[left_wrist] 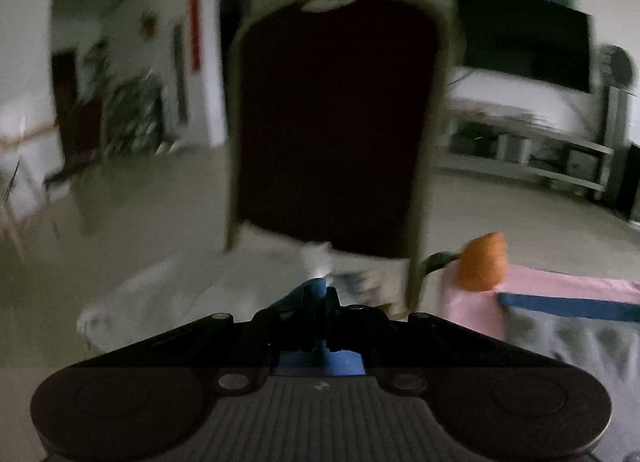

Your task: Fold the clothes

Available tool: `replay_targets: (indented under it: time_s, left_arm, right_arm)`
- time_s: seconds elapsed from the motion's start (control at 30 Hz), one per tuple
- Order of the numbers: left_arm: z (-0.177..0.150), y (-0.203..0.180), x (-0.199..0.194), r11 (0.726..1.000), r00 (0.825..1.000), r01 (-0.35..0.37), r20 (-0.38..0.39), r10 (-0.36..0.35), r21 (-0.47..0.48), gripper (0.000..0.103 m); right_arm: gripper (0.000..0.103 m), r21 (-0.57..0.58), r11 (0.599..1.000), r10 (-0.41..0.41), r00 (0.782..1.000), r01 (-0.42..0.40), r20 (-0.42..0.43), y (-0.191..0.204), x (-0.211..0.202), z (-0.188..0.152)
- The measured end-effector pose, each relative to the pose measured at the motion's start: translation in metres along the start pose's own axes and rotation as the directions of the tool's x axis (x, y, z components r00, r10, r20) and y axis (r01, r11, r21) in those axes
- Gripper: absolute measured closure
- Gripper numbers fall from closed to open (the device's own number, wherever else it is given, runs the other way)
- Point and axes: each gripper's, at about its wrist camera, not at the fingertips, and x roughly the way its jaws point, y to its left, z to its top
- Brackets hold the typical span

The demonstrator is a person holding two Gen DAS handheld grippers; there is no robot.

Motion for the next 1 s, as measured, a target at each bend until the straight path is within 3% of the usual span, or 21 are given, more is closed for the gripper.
replay_targets:
  time_s: [0.2,0.27,0.37,0.5,0.63,0.7,0.8,0.83,0.9,1.0]
  left_arm:
    - [0.018,-0.106,-0.061,0.983,0.984,0.156,0.068,-0.163,0.1,0.1]
    - [0.021,-0.147,-0.076,0.967,0.97,0.221,0.075,-0.232,0.127,0.1]
    - [0.019,-0.208,-0.085,0.933,0.938,0.333,0.055,-0.343,0.136,0.1]
    - [-0.011,-0.299,-0.077,0.883,0.895,0.445,-0.044,-0.443,0.15,0.1]
    - [-0.066,-0.371,-0.062,0.84,0.851,0.513,-0.24,-0.468,0.179,0.083]
    - [-0.084,-0.371,-0.068,0.818,0.829,0.541,-0.288,-0.479,0.197,0.082]
    - [-0.099,-0.346,-0.08,0.783,0.801,0.583,-0.314,-0.509,0.219,0.072]
    - [-0.099,-0.335,-0.083,0.779,0.8,0.587,-0.311,-0.514,0.221,0.071]
    - [-0.091,-0.306,-0.08,0.792,0.81,0.572,-0.296,-0.506,0.212,0.068]
    - [-0.08,-0.243,-0.063,0.855,0.865,0.484,-0.252,-0.434,0.187,0.068]
  right_arm:
    - [0.028,0.16,0.985,-0.081,0.995,0.07,0.065,-0.09,-0.012,0.019]
    - [0.028,0.274,0.959,-0.103,0.991,0.077,0.084,-0.117,-0.021,0.022]
    - [0.028,0.36,0.933,-0.077,0.987,0.02,0.144,-0.136,-0.04,0.029]
    - [0.028,0.304,0.951,-0.128,0.965,0.054,0.23,-0.138,-0.065,0.034]
    - [0.028,0.284,0.954,-0.175,0.949,0.097,0.263,-0.145,-0.078,0.037]
    - [0.028,0.283,0.951,-0.202,0.94,0.121,0.276,-0.148,-0.082,0.039]
    - [0.028,0.282,0.951,-0.213,0.933,0.13,0.288,-0.152,-0.087,0.041]
    - [0.028,0.28,0.952,-0.208,0.935,0.126,0.288,-0.152,-0.087,0.041]
    - [0.028,0.261,0.958,-0.197,0.938,0.122,0.284,-0.149,-0.086,0.04]
    - [0.028,0.199,0.972,-0.177,0.947,0.125,0.27,-0.137,-0.078,0.04]
